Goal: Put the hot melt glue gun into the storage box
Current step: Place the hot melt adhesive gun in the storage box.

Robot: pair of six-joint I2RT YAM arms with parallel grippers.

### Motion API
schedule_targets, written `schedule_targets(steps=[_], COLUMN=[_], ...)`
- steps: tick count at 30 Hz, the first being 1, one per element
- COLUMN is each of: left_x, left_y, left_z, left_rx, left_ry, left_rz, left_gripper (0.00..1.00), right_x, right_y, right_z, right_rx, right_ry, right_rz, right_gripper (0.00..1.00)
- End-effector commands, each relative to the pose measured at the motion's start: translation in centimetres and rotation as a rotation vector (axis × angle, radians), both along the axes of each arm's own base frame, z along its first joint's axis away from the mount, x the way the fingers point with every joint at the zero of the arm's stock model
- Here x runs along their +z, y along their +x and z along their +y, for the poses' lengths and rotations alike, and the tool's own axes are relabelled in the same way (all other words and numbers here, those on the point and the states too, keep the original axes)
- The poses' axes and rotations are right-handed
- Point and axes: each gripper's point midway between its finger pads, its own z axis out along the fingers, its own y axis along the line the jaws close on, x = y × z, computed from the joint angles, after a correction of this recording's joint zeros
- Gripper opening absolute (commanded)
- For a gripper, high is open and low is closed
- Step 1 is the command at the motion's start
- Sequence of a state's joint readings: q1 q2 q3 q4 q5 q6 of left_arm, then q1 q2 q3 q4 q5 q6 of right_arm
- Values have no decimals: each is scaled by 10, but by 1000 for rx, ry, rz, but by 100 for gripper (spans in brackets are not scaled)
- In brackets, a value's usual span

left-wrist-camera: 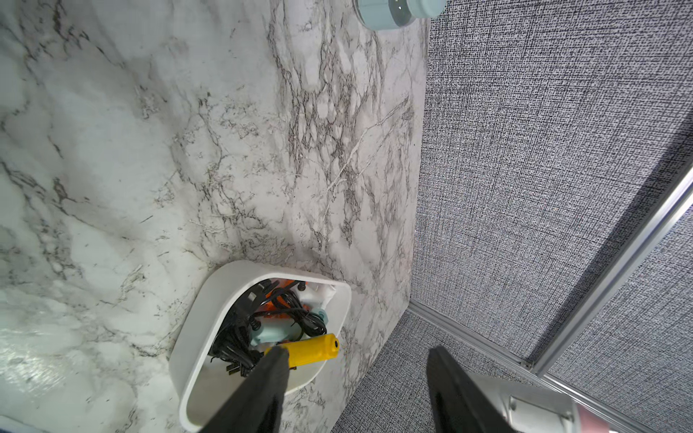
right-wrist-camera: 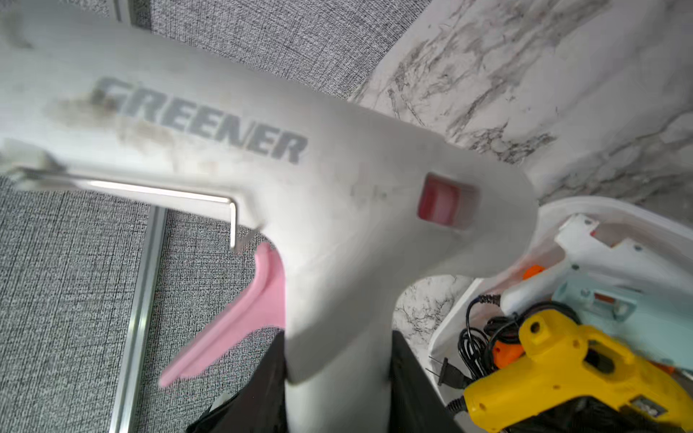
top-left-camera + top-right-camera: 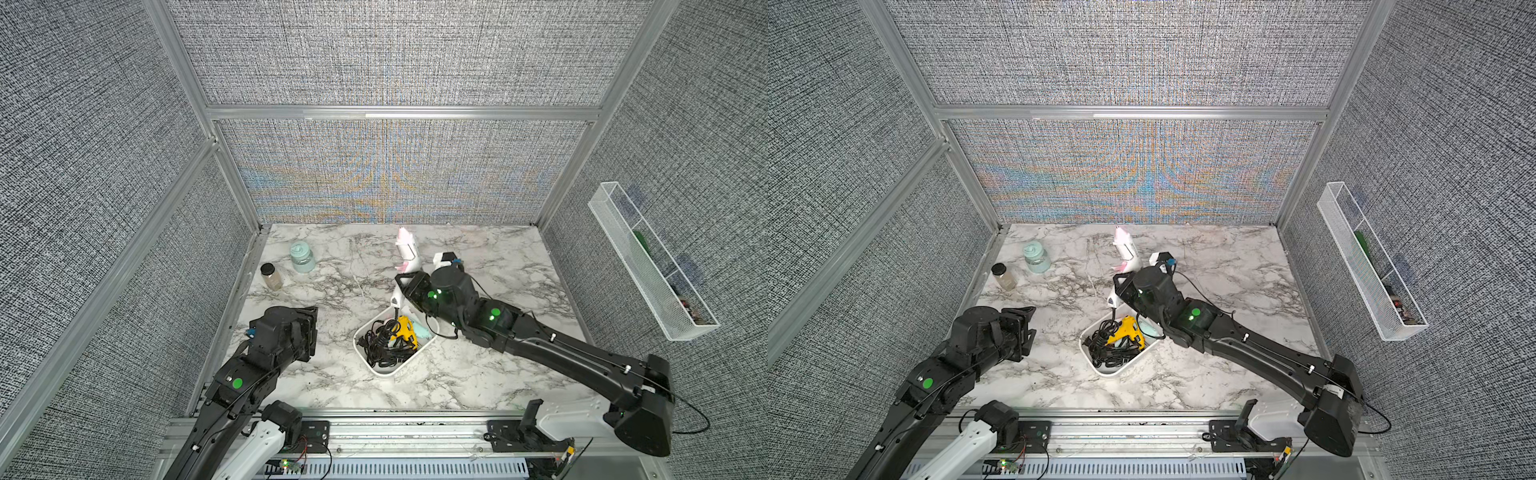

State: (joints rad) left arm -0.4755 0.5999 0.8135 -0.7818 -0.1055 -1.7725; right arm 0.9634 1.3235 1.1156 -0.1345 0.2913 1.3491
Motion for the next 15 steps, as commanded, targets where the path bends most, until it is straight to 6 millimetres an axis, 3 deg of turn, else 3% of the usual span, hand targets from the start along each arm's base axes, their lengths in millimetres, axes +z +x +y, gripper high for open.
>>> schedule_targets(steps=[1,9,15], left_x=[2,2,1], left_y=[-1,-3,-4], left_z=[1,1,0], left_rx=[-5,-12,-21], left_ry=[14,4,0], left_rz=[-6,-11,-9], left_gripper=[64,64,64], right_x=[-4,-90,-127], right_y=[6,5,-5], right_z=[-8,-15,-28], right_rx=[-188,-335,-372], right_ry=[141,87,30], right_rz=[42,226,291], right_gripper=[0,0,0])
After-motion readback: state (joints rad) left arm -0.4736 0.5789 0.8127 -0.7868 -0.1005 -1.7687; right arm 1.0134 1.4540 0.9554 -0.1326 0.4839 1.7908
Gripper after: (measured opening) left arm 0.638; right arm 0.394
